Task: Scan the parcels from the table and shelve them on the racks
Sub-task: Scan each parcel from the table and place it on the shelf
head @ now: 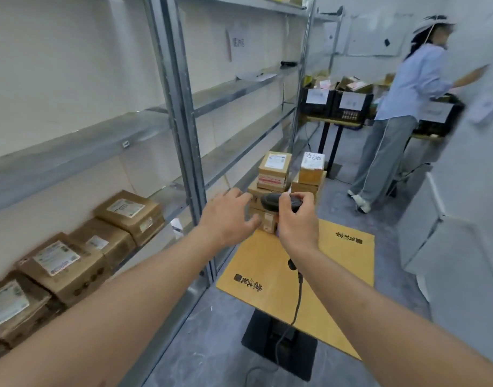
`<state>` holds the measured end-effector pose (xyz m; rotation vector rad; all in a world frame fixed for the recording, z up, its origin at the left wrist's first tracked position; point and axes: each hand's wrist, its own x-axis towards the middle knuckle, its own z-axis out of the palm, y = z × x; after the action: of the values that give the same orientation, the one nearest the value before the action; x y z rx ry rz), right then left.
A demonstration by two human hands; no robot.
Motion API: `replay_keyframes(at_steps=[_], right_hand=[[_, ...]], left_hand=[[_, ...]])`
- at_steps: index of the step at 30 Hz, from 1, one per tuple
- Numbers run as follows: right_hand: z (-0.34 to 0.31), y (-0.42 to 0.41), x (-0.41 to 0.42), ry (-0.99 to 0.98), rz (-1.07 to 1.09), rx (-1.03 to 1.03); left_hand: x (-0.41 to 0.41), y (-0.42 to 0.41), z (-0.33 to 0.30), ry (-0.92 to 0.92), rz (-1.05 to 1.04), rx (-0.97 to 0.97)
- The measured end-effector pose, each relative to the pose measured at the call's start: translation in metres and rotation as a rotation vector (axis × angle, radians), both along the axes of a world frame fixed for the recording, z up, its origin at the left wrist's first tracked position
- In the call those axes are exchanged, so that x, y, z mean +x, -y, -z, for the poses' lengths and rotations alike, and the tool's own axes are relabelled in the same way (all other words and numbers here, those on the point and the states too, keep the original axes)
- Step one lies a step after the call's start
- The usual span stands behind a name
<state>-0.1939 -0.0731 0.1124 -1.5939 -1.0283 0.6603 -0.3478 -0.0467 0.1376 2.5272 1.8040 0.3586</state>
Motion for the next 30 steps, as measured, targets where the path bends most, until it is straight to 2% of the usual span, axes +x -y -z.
replay_keyframes(at_steps=[9, 19, 25, 30], right_hand=[[0.009, -0.095, 0.073, 0.031, 0.232, -0.005], [0.013, -0.173, 0.138, -0.003, 0.434, -0.039], [0.019, -0.214, 0.186, 0.013, 0.427, -0.054], [0.028, -0.246, 0.229, 0.005, 0.379, -0.082]], left_hand=[[0.081, -0.131, 0.021, 0.054, 0.2, 0.008], [0.151, -0.231, 0.025, 0.054, 0.304, -0.047], [0.203, -0.275, 0.042, 0.09, 0.23, -0.074], [0.245, -0.305, 0.059, 0.125, 0.068, -0.134]])
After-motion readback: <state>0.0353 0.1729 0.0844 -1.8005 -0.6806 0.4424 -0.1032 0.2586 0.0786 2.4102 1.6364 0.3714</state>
